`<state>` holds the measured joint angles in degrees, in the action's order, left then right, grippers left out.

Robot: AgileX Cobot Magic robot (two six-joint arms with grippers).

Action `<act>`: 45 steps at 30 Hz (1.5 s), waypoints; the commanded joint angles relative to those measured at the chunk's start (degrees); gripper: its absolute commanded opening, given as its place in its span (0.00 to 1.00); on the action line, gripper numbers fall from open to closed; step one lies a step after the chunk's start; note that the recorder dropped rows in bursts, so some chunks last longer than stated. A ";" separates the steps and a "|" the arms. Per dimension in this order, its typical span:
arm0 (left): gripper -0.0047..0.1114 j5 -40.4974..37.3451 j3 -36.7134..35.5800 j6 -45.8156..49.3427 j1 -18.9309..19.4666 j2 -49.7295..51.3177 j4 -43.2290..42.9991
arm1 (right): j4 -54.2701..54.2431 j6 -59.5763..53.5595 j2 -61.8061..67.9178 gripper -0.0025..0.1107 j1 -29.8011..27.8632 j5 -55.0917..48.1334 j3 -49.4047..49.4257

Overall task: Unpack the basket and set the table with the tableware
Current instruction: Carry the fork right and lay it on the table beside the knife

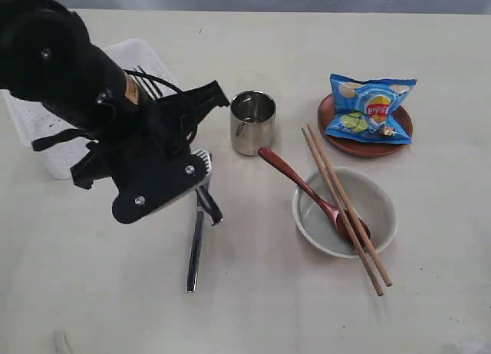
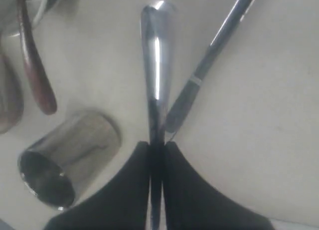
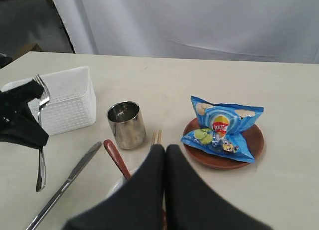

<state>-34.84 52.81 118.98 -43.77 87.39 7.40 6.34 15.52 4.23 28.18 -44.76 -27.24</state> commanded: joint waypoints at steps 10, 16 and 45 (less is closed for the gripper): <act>0.04 1.99 -0.39 1.16 -9.06 8.24 -0.11 | 0.17 -0.39 -0.03 0.02 0.13 -0.39 0.06; 0.04 4.18 -0.39 1.16 -13.10 10.77 -0.22 | 0.17 -0.41 -0.03 0.02 0.13 -0.53 0.06; 0.04 6.09 -0.39 -1.01 -13.92 13.92 0.53 | 0.17 -0.41 -0.03 0.02 0.13 -0.53 0.06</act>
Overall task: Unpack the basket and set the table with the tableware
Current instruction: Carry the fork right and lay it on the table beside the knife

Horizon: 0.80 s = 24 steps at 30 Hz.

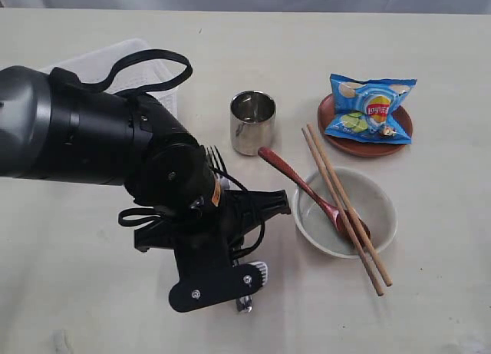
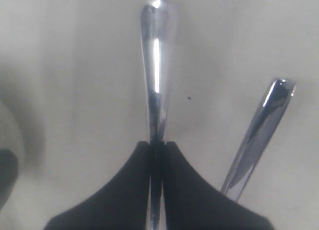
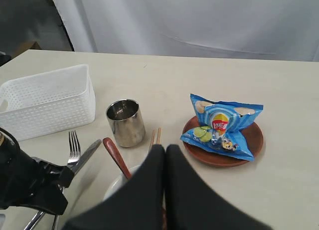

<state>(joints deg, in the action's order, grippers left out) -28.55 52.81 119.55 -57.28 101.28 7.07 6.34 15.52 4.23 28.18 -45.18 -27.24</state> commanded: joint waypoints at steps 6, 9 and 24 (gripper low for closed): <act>0.04 -0.20 -0.39 -3.02 -0.41 0.03 0.86 | 0.17 -0.41 -0.03 0.02 0.13 -0.11 0.06; 0.04 -0.20 -0.39 -3.02 -0.41 0.03 0.86 | 0.17 -0.41 -0.03 0.02 0.13 -0.11 0.06; 0.09 -0.07 -0.39 -4.81 -0.41 0.03 0.86 | 0.17 -0.41 -0.03 0.02 0.13 -0.11 0.06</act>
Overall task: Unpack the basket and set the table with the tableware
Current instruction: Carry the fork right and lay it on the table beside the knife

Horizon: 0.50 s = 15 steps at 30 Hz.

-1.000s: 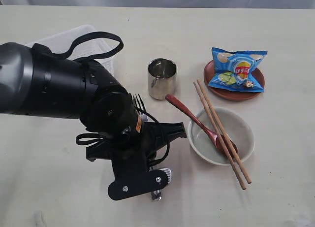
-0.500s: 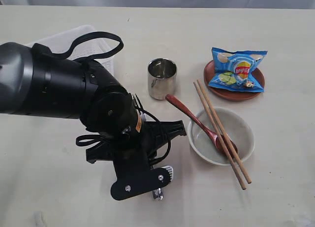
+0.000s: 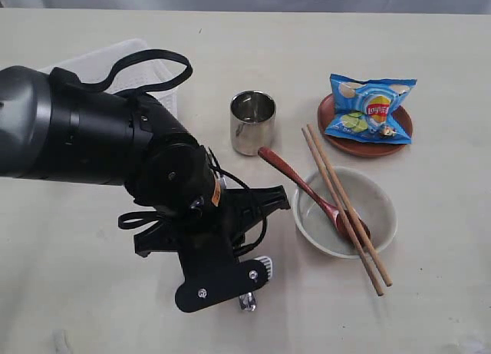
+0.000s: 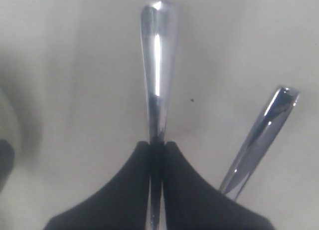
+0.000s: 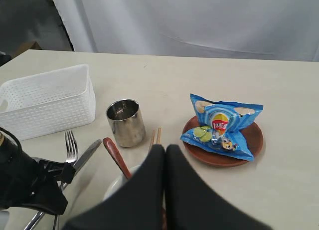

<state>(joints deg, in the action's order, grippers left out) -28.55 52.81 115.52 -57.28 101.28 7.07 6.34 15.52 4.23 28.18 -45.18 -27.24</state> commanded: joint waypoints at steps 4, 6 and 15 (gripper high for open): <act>0.33 0.31 -0.39 -1.76 -0.41 0.03 0.86 | 0.17 -0.41 -0.03 0.02 0.13 -0.11 0.06; 0.47 0.75 -0.39 -2.40 -0.41 0.03 0.86 | 0.17 -0.41 -0.03 0.02 0.13 -0.11 0.06; 0.48 2.00 -0.39 -5.99 -0.41 -0.08 0.86 | 0.17 -0.41 -0.03 0.02 0.13 -0.11 0.06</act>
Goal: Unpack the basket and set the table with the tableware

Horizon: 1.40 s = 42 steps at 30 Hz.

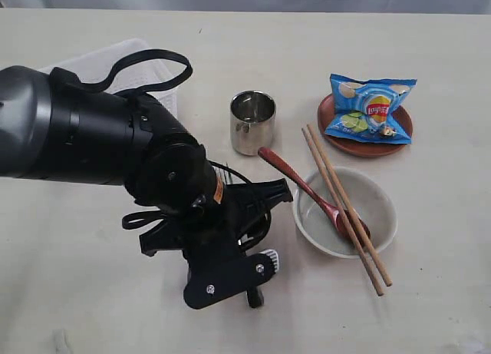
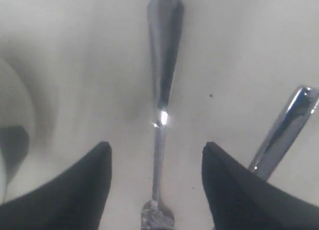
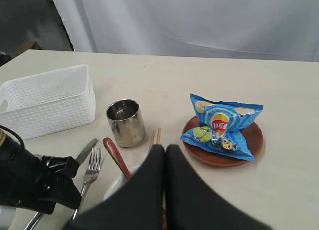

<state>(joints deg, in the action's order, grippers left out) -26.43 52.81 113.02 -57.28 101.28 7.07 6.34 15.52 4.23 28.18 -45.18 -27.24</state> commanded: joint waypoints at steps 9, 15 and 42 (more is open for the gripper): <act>0.48 -8.14 -0.39 -22.65 -0.41 -6.21 -1.79 | 0.17 -0.41 -0.03 0.02 0.13 -0.11 0.06; 0.24 -13.98 -0.39 -74.44 -0.41 -10.90 -14.78 | 0.17 3.02 0.07 0.02 0.13 0.41 -0.85; 0.10 13.45 -27.73 -84.71 19.27 -23.76 47.65 | -16.48 10.90 61.40 0.03 37.78 -6.77 -16.49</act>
<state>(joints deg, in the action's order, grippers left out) -19.22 27.90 23.97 -38.17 77.59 48.25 -19.03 16.70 60.22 58.78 -53.49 -43.83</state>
